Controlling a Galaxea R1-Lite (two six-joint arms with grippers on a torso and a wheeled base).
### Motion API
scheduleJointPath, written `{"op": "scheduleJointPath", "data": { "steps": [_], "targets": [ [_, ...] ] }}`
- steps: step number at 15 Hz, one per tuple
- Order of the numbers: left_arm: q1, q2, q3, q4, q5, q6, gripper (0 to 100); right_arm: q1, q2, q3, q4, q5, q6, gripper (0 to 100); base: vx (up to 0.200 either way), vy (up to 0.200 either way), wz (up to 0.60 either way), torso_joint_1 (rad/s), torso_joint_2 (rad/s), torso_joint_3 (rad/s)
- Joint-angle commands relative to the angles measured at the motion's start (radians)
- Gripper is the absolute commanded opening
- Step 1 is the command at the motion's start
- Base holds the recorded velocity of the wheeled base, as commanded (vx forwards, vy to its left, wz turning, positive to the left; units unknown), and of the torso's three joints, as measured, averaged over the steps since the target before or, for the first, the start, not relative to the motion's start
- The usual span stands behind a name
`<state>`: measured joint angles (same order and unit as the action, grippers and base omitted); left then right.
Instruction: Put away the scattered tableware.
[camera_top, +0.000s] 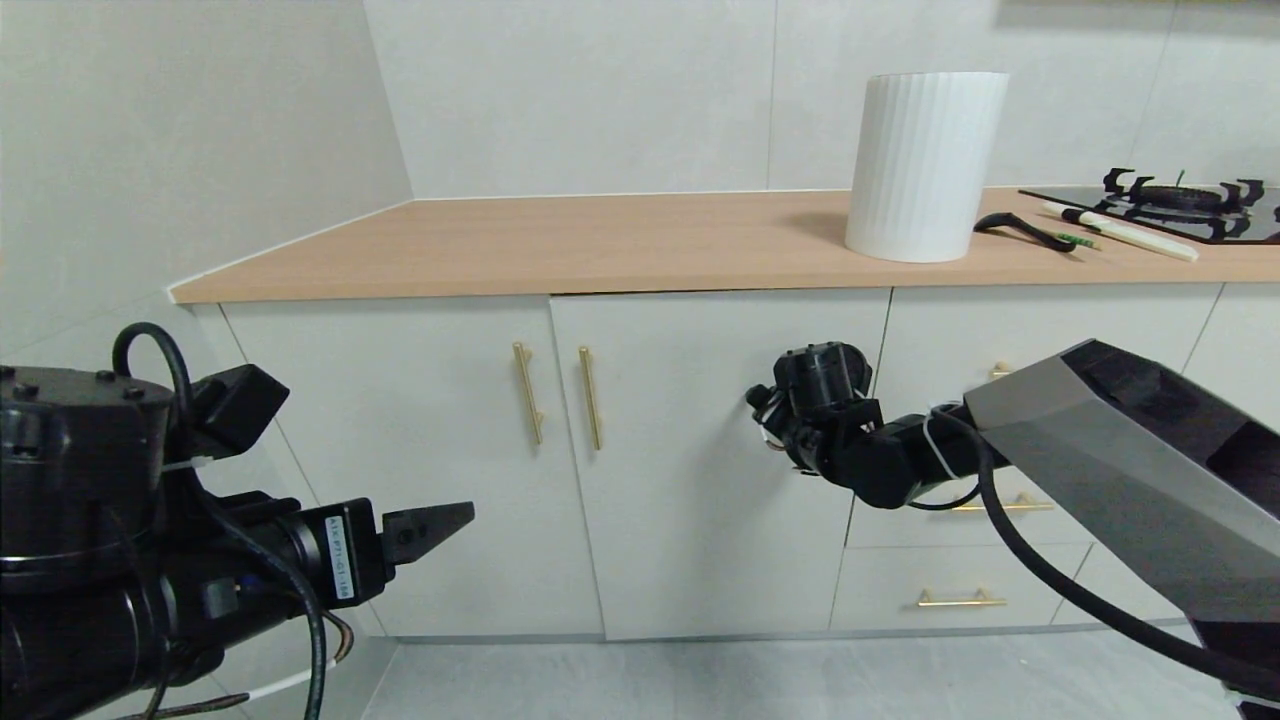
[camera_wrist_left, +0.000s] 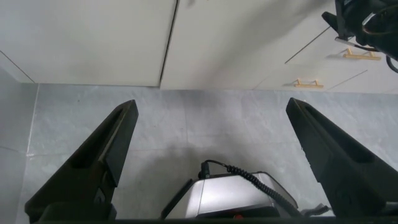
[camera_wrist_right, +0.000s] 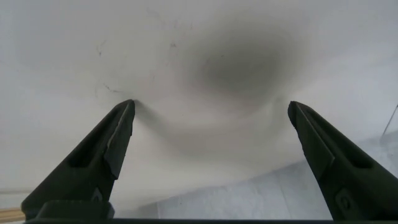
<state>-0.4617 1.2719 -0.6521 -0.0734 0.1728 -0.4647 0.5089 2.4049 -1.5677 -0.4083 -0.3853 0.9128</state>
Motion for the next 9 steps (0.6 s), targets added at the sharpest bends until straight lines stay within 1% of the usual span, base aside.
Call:
{"op": "scheduleJointPath", "data": {
  "steps": [1,6,8,9],
  "targets": [
    [0.000,0.001,0.000,0.000,0.001,0.000,100,-0.012,0.017,-0.025,0.002,-0.014,0.000,100,0.000,0.000,0.00,0.000,0.00,0.000],
    [0.002,0.001,0.000,0.000,0.001,-0.002,100,-0.023,0.000,-0.014,0.002,-0.014,-0.002,100,0.000,0.000,0.00,0.000,0.00,0.000],
    [0.002,0.000,0.000,0.000,0.001,-0.002,100,0.000,-0.098,0.090,0.000,0.023,-0.003,100,0.000,0.000,0.00,0.000,0.00,0.000],
    [0.002,-0.002,0.000,0.000,0.001,-0.002,100,0.017,-0.187,0.173,-0.003,0.086,-0.005,100,0.000,0.000,0.00,0.000,0.00,0.000]
  ]
}}
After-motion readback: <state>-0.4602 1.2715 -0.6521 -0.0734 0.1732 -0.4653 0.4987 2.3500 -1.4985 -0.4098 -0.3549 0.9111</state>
